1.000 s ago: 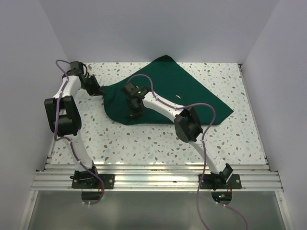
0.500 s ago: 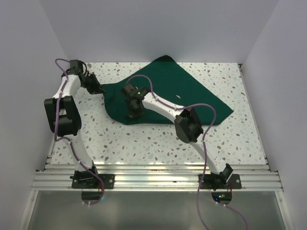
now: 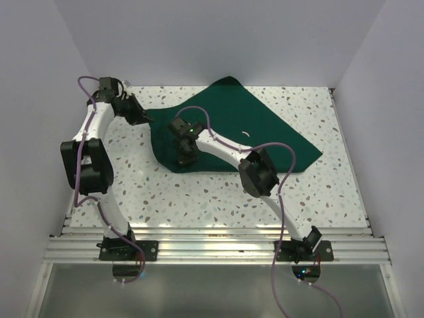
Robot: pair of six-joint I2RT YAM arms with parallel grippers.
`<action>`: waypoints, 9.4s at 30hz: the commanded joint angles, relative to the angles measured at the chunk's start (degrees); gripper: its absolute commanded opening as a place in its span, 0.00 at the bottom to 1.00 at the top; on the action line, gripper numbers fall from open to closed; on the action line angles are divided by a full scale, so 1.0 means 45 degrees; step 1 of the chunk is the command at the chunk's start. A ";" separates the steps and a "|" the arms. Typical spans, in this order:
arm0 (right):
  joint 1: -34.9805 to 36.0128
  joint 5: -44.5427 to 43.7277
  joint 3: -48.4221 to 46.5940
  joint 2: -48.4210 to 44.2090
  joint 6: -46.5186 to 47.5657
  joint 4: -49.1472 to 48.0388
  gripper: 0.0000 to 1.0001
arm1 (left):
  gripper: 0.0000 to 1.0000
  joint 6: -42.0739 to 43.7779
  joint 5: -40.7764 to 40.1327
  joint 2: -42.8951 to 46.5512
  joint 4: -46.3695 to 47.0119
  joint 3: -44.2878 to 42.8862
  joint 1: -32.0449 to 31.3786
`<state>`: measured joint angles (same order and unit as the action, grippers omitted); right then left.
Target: Prepare the surgical pack
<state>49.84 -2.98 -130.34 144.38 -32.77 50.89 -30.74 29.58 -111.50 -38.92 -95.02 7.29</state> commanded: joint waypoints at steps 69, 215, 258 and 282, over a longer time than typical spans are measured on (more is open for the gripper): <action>-0.6858 0.0643 0.8770 -0.6166 0.0897 -0.0529 0.01 | 0.00 -0.3714 0.1160 -0.3873 0.1830 -0.5895 -0.7166; -0.6567 0.3534 0.4807 -0.7769 0.2146 -0.1427 0.00 | 0.29 0.2398 -0.0695 -0.2272 0.0093 -0.0408 -0.4882; -0.4046 0.5076 0.0315 -0.2123 0.0565 -0.1760 0.00 | 0.36 0.1890 -0.0559 -0.1940 0.0855 0.0042 -0.4862; -0.3947 0.6170 0.1345 -0.3429 0.1404 -0.0743 0.54 | 0.54 0.2320 -0.1809 -0.0203 0.0132 -0.0074 -0.4179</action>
<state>32.97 21.96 -126.74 136.42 -28.01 46.24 -21.39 21.96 -119.02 -39.53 -94.48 -12.78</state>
